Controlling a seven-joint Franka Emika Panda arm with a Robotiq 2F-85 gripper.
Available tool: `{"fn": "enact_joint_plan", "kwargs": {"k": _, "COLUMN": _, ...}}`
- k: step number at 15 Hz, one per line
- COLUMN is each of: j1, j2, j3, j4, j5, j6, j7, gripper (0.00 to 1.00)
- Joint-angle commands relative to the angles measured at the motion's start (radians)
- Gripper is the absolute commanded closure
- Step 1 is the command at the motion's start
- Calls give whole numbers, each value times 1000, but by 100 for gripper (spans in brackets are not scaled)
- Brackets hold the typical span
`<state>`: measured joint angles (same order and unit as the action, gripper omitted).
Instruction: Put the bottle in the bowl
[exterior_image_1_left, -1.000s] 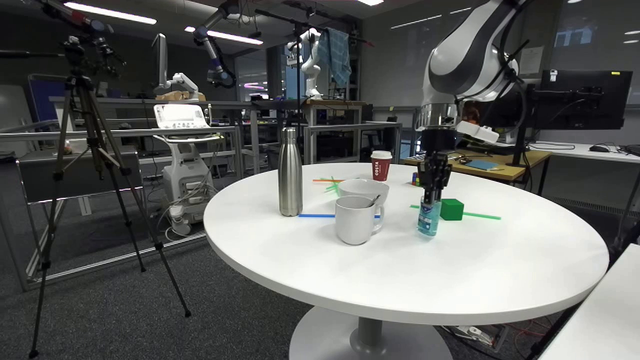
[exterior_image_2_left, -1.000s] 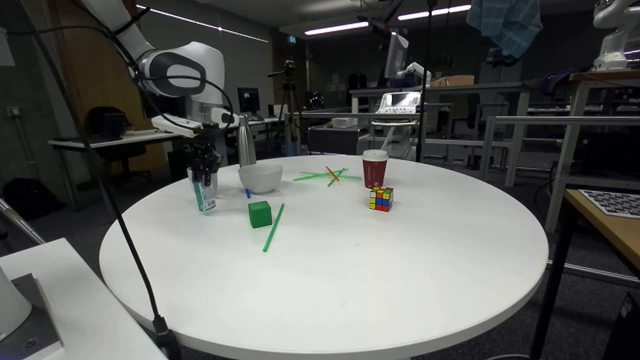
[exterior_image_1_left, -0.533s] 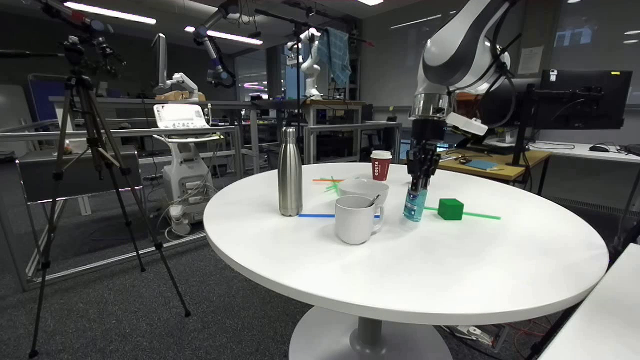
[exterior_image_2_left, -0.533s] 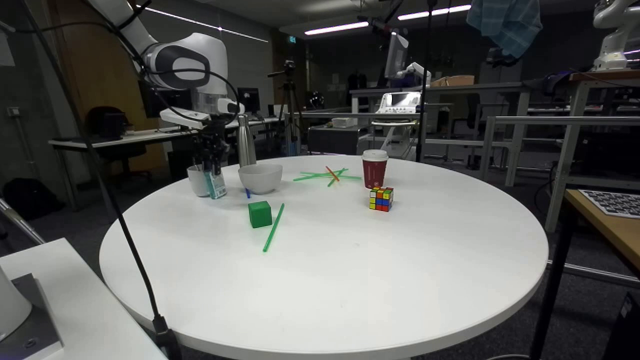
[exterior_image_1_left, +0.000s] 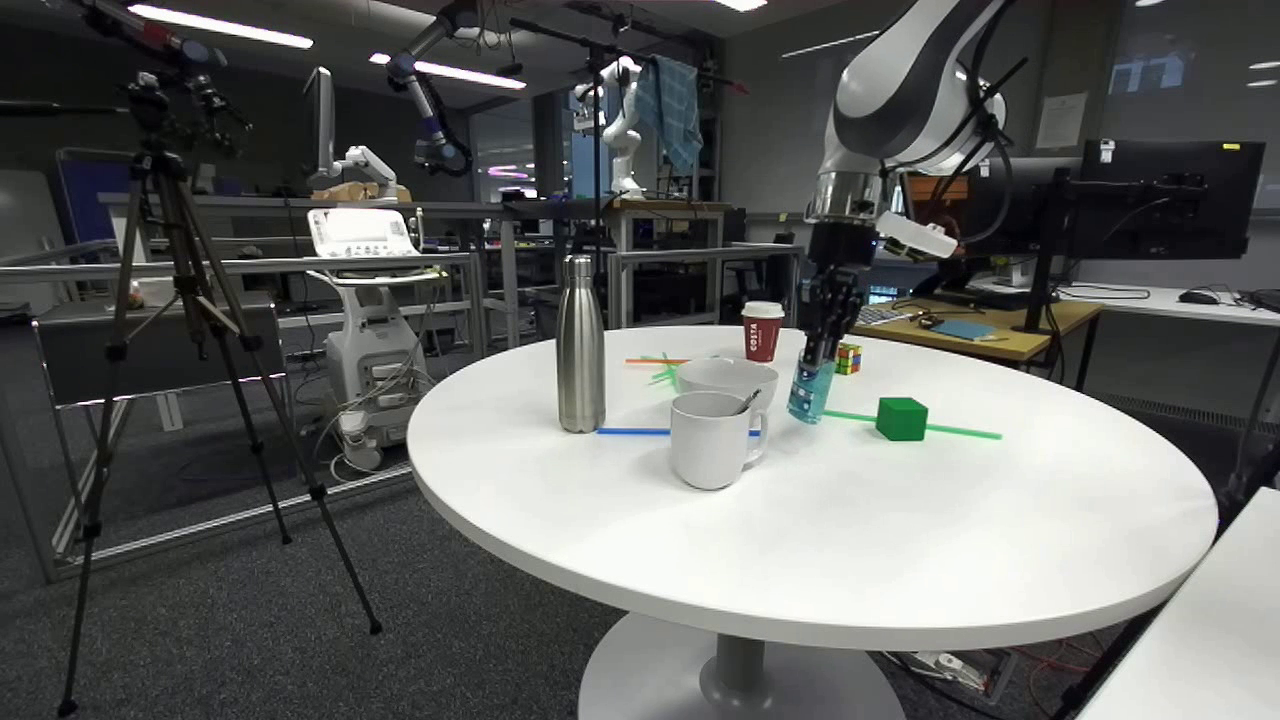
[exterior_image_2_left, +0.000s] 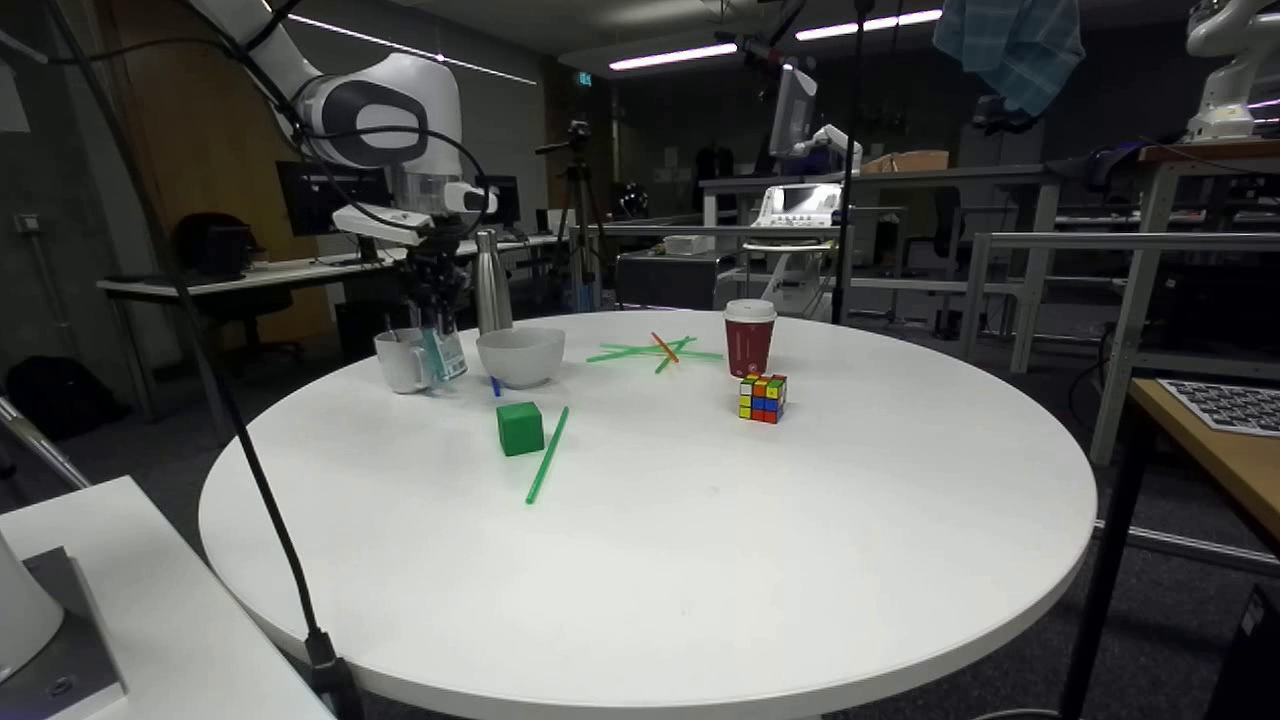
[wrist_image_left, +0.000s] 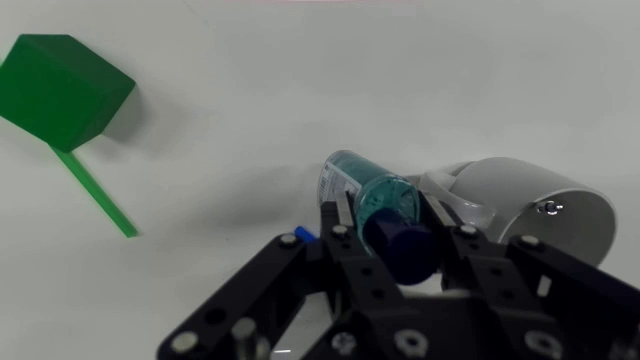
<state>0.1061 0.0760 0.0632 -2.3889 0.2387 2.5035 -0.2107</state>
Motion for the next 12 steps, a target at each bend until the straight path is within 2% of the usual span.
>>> {"fn": "enact_joint_plan", "kwargs": {"k": 1, "j1": -12, "j2": 26, "j3": 11, "j4": 53, "j5": -30, "j6": 12, "j7": 29, "gripper": 89}}
{"fn": "enact_joint_plan", "kwargs": {"k": 12, "j1": -11, "j2": 73, "j3": 8, "j4": 148, "j5": -89, "j6": 5, "j7": 79, "gripper": 89}}
